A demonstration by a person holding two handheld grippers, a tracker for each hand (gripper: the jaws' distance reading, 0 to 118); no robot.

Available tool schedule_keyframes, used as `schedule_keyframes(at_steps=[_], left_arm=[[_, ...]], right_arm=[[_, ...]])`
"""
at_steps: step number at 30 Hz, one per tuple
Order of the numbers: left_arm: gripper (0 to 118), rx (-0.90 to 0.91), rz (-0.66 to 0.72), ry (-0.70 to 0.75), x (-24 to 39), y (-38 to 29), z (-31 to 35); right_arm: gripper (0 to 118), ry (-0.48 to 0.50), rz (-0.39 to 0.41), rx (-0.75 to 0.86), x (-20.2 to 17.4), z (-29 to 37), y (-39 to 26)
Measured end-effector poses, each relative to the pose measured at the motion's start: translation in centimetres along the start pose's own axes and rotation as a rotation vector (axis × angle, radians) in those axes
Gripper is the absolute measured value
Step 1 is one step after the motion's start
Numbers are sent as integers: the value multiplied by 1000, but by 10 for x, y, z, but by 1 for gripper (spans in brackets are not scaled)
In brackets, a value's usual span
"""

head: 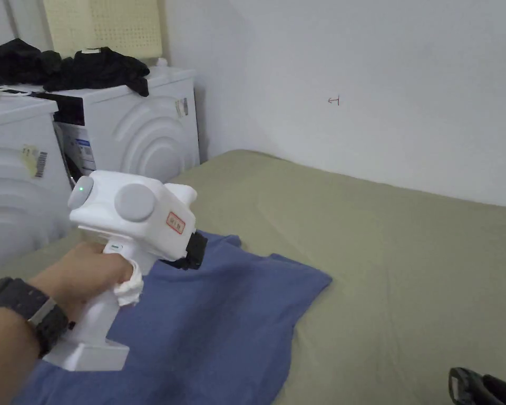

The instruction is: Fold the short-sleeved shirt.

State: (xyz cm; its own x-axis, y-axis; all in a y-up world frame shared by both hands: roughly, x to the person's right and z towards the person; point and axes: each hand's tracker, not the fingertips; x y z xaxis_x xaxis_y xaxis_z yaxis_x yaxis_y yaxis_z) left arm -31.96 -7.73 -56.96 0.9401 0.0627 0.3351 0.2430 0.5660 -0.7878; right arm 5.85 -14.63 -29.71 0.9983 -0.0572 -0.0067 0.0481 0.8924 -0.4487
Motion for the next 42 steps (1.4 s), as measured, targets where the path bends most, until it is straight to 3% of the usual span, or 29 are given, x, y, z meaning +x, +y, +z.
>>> schedule_keyframes(at_steps=[1,2,4,5,9,11,17,20,22,24,25,26,27,29,34,37,42], left_arm=[[6,-36,20,-6,3,13,-15],[29,-57,17,2,6,25,-31],[97,-93,-27,-27,12,42,-64],[118,-111,-12,-52,18,42,-79],[118,-189,58,-122,24,44,-133],[118,-206,20,-41,30,39,-158],[118,-258,6,-98,31,21,-227],[104,-263,-45,-147,39,7,-241],[101,-252,-127,-33,41,3,-245],[84,-185,-83,-60,40,1,-233],[68,-143,-53,-99,37,2,-223],[17,-113,-47,-94,34,3,-217],[0,-92,-39,-77,33,3,-214],[0,-123,10,-181,25,4,-211],[0,-71,-50,-200,47,12,-187],[0,-60,-164,-197,81,19,-173],[0,-30,-231,-425,167,31,-159]], right_arm=[[6,-10,-10,-8,7,-2,-2],[6,-20,-17,-23,13,-4,-5],[6,-39,-39,-57,24,-9,-11],[6,-38,-47,-74,29,-12,-15],[6,-37,-72,-138,43,-21,-32],[6,-38,-77,-162,47,-25,-41],[6,25,-121,-226,50,-33,-60],[6,26,-112,-238,47,-35,-66],[6,37,-106,-239,45,-35,-69],[6,39,-105,-236,42,-33,-71],[6,48,-111,-235,42,-32,-71],[6,57,-116,-236,41,-31,-73],[6,60,-113,-239,40,-30,-73],[6,64,-103,-242,37,-28,-74],[6,74,-131,-226,41,-13,-68],[6,57,-116,-202,42,-3,-62],[6,58,-166,-155,48,22,-54]])
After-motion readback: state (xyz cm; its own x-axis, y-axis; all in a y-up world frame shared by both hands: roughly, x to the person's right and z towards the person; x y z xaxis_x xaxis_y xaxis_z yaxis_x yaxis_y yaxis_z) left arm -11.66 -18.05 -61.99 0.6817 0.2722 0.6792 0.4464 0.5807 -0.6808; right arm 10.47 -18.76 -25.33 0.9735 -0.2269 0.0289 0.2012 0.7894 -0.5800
